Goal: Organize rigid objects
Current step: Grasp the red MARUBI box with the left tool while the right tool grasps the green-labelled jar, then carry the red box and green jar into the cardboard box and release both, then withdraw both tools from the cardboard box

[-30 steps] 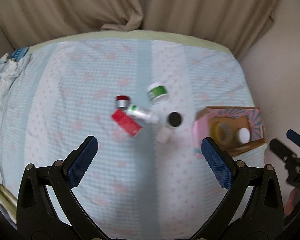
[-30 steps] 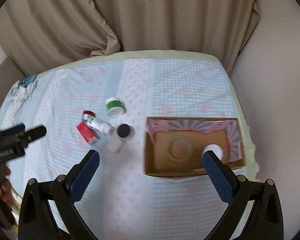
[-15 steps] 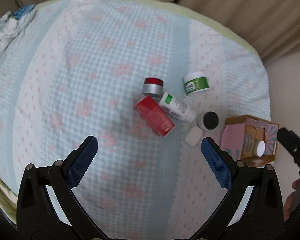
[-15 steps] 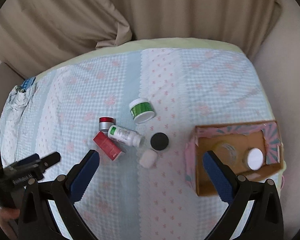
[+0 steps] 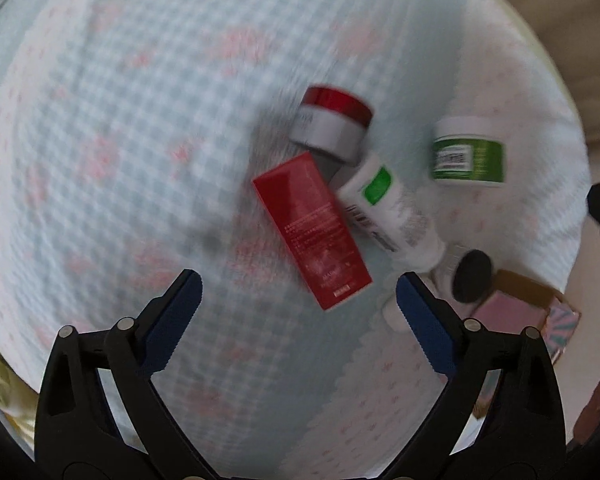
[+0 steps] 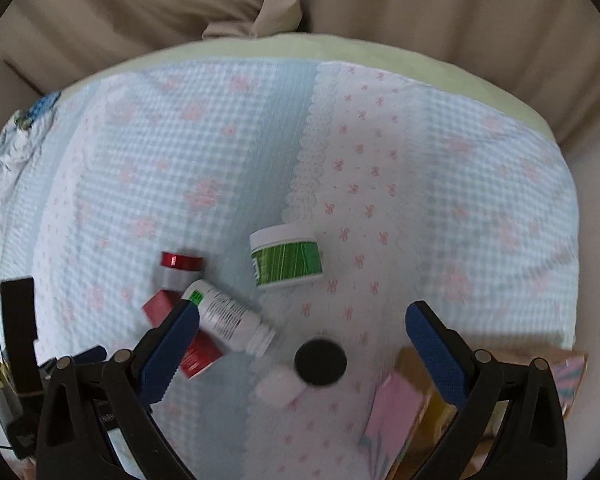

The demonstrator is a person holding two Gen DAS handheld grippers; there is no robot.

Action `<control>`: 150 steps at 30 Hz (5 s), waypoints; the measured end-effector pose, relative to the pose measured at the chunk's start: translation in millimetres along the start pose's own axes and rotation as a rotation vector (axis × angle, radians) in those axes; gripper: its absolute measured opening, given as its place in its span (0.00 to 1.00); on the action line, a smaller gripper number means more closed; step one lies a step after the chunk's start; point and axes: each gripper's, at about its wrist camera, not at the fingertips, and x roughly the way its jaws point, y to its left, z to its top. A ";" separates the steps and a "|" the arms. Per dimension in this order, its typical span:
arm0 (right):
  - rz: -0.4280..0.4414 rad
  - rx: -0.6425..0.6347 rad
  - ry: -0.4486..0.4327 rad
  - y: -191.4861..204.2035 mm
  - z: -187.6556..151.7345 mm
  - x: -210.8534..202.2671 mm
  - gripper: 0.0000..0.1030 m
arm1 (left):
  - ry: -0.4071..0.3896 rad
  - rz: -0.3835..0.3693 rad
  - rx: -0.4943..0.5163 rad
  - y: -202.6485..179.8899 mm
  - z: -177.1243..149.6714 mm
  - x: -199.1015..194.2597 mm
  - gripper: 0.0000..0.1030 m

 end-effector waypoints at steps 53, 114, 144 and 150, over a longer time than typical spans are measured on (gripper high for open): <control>0.096 -0.031 0.074 31.5 -21.6 41.2 0.65 | -0.102 -0.187 -0.121 95.0 -33.8 -66.4 0.40; 0.092 0.459 -0.130 -354.7 -222.9 -51.1 0.65 | -0.102 -0.149 0.445 -340.5 -190.4 6.4 0.37; 0.083 0.501 -0.173 -355.1 -245.8 -60.6 1.00 | -0.197 -0.051 0.599 -311.6 -224.7 -28.5 1.00; 0.063 0.495 -0.212 -349.2 -253.6 -85.0 1.00 | -0.238 -0.065 0.587 -295.7 -238.2 -55.5 1.00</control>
